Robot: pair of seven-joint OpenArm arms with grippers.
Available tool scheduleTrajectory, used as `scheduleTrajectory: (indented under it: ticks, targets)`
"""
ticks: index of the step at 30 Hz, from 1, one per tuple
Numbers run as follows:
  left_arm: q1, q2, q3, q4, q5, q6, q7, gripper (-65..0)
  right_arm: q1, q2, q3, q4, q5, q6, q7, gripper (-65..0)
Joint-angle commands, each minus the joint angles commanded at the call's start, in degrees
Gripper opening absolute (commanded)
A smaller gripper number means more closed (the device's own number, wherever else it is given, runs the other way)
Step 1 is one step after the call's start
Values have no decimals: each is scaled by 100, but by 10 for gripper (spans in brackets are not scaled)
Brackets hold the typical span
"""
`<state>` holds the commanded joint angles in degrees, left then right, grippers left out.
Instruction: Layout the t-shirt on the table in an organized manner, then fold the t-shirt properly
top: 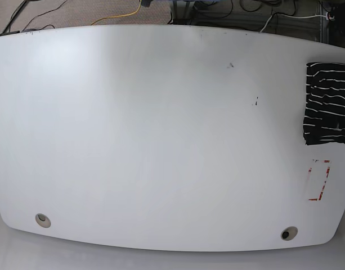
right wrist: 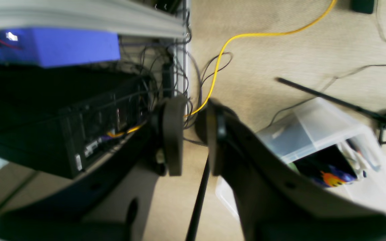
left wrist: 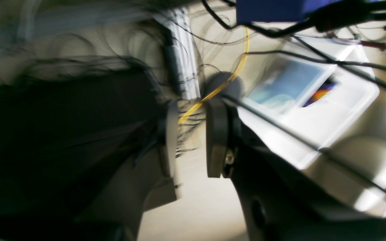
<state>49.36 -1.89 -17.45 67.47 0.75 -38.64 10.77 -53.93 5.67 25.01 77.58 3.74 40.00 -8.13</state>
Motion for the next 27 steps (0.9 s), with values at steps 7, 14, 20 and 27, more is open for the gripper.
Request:
scheduleTrajectory:
  ticks: [7,14,20,27]
  targets:
    - [-1055,-114,26,-1705,0,264,-97,-517,756,185,-519,-1574,-308,0,721,-534]
    - [-1899,-158,26,-2901,229,747,-580,-517,1565,316,-870,-2857,-308,0,1020,-534]
    - [-2620,-273,26,-4026,563,1468,-1081,-517,2207,325,-1160,-3754,-316,0,1231,-534]
    - [-3367,-369,26,-5099,949,2462,-1415,-515,2945,325,-1407,-4554,-316,-391,1231,-534]
